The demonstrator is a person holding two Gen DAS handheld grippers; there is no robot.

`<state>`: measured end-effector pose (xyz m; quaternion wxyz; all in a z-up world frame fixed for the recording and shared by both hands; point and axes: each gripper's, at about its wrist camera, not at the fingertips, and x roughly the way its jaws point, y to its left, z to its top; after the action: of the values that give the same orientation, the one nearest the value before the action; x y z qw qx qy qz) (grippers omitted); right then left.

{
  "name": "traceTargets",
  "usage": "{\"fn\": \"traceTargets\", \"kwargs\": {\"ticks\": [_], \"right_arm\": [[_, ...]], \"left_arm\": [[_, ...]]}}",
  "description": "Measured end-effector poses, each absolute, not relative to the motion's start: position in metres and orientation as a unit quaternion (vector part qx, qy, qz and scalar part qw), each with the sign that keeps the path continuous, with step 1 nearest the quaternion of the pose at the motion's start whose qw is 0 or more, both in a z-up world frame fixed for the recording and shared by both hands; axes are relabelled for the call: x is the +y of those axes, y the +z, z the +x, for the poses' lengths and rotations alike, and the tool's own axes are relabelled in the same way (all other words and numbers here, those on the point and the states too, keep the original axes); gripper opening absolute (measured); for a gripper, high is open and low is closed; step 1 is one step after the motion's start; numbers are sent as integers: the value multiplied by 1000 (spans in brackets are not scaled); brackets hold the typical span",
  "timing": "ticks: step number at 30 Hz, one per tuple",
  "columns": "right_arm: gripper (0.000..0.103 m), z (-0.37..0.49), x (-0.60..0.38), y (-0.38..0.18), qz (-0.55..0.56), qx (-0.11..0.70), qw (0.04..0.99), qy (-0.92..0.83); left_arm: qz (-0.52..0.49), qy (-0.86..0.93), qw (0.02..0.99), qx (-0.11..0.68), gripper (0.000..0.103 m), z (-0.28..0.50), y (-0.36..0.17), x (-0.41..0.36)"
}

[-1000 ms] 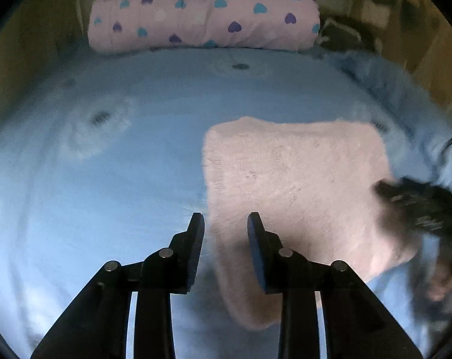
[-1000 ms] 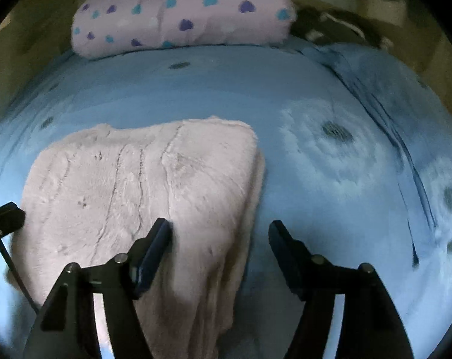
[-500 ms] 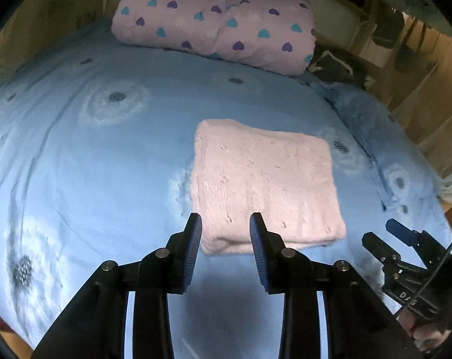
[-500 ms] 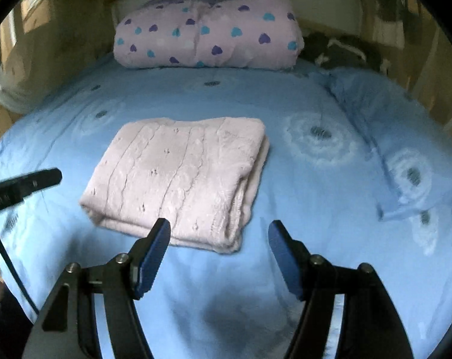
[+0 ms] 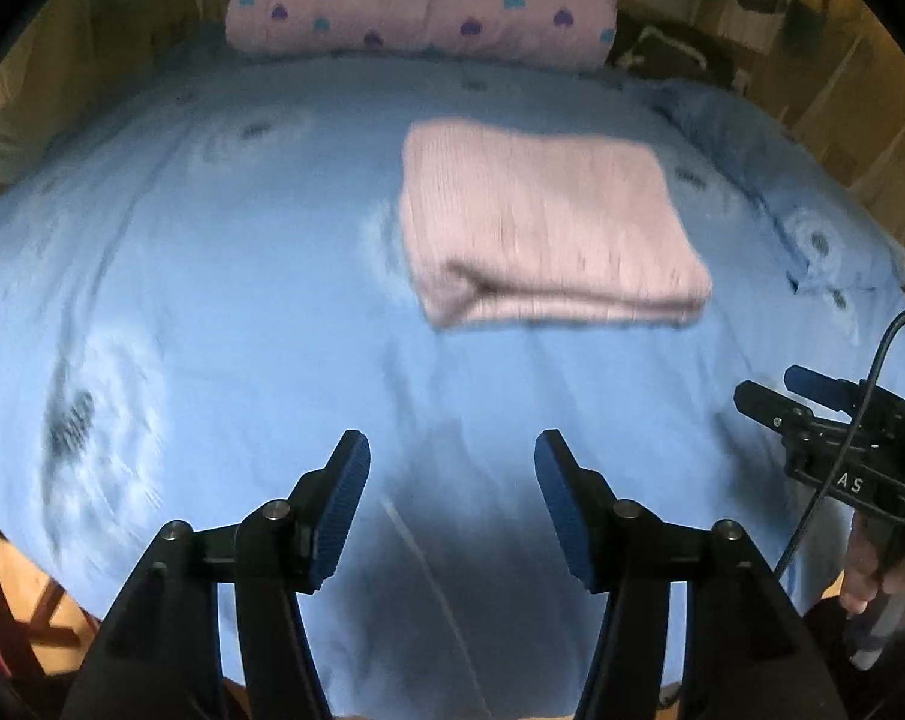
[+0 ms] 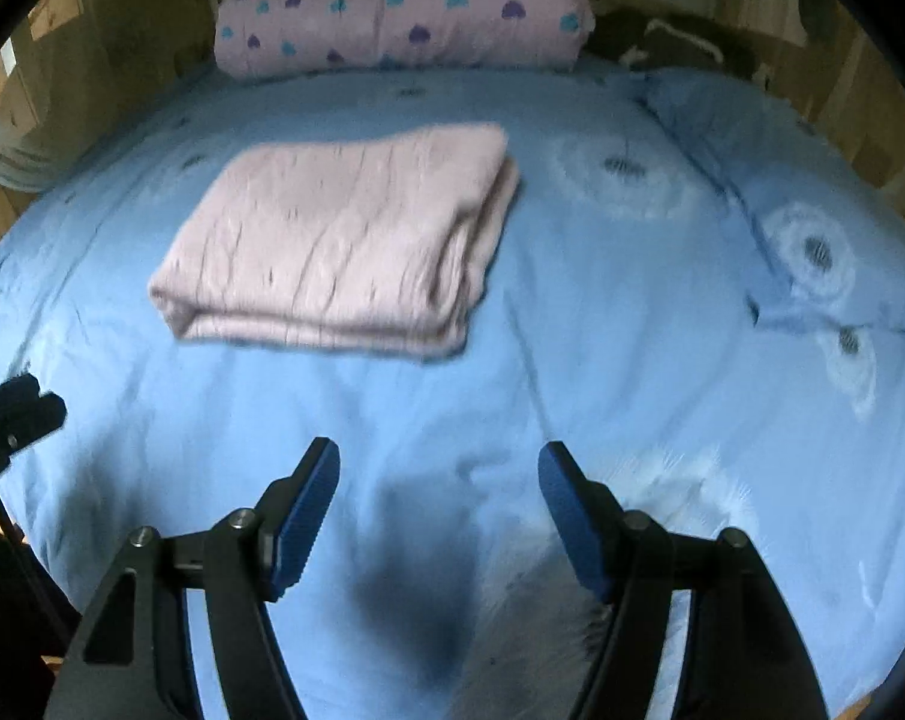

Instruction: Fold small clothes

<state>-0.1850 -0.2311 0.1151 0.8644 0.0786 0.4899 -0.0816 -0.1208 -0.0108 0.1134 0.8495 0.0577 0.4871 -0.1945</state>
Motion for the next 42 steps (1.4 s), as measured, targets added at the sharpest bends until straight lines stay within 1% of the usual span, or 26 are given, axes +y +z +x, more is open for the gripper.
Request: {"fn": "traceTargets", "kwargs": {"ticks": [4,6,7,9,11,12,13,14,16,21,42], "right_arm": [[72,-183,-219,96,62,510,854,-82],[73,-181,-216,86,55,515,852,-79],[74,-180,-217,80,59,513,853,-78],[82,-178,-220,70,71,507,856,-74],[96,-180,-224,62,86,479,870,-76],[99,-178,-224,59,89,473,874,-74],[103,-174,-222,57,85,478,871,-72],[103,-170,-219,57,78,481,870,-78],[103,-164,-213,56,67,484,868,-93],[103,-159,-216,56,85,483,863,-122],[103,-156,-216,54,83,486,860,-136]], "left_arm": [[62,-192,830,520,39,-117,85,-21],[49,-198,822,531,41,-115,70,-20],[43,-194,821,535,42,-114,60,-18],[41,-202,842,499,52,-122,58,-19],[62,-209,845,489,66,-127,54,-26],[87,-205,848,482,69,-129,52,-34],[100,-201,850,477,75,-129,51,-39],[108,-196,854,469,81,-128,49,-44],[93,-191,860,464,88,-121,46,-48],[55,-172,869,462,88,-105,43,-50],[47,-172,875,449,87,-100,40,-50]]}}
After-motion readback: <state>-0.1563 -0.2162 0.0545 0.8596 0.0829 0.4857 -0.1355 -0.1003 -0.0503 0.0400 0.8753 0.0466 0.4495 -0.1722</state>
